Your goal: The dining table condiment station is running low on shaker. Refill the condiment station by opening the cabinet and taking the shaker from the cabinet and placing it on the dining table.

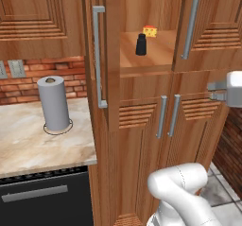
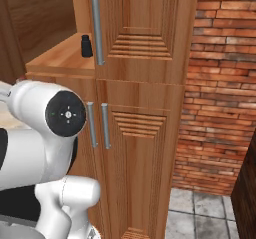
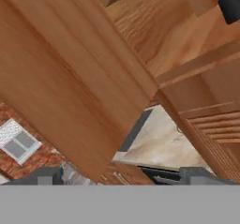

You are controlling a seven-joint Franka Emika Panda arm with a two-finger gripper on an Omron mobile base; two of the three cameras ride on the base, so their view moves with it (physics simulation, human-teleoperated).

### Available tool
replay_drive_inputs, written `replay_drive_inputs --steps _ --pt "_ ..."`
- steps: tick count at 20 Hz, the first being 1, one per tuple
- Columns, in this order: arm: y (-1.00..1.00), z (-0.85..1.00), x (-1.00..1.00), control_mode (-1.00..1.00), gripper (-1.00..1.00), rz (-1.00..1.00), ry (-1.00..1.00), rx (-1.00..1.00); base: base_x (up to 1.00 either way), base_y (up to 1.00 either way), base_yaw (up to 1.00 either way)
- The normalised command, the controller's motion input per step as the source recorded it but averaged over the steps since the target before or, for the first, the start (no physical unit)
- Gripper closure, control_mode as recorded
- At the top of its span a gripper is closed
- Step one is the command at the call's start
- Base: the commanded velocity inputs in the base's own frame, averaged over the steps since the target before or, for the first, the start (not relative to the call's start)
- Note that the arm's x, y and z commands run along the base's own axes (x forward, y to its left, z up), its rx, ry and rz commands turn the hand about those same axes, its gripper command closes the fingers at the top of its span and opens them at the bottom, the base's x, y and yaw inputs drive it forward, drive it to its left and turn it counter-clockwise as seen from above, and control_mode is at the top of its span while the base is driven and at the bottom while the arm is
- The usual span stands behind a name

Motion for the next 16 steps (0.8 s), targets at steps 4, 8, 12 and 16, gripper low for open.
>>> replay_drive_inputs --steps 4,8,12,16 --pt "-0.71 0.09 -0.03 -1.00 -1.00 -0.13 -0.18 -0.56 0.00 0.00 0.00" --pt "-0.38 0.13 0.03 -1.00 -1.00 -0.16 -0.19 -0.53 0.00 0.00 0.00" --pt "-0.01 0.08 0.46 -1.00 -1.00 -0.20 -0.20 -0.40 0.00 0.00 0.00" --pt "0.00 0.00 0.62 -1.00 -1.00 -0.15 -0.18 -0.26 0.00 0.00 0.00"
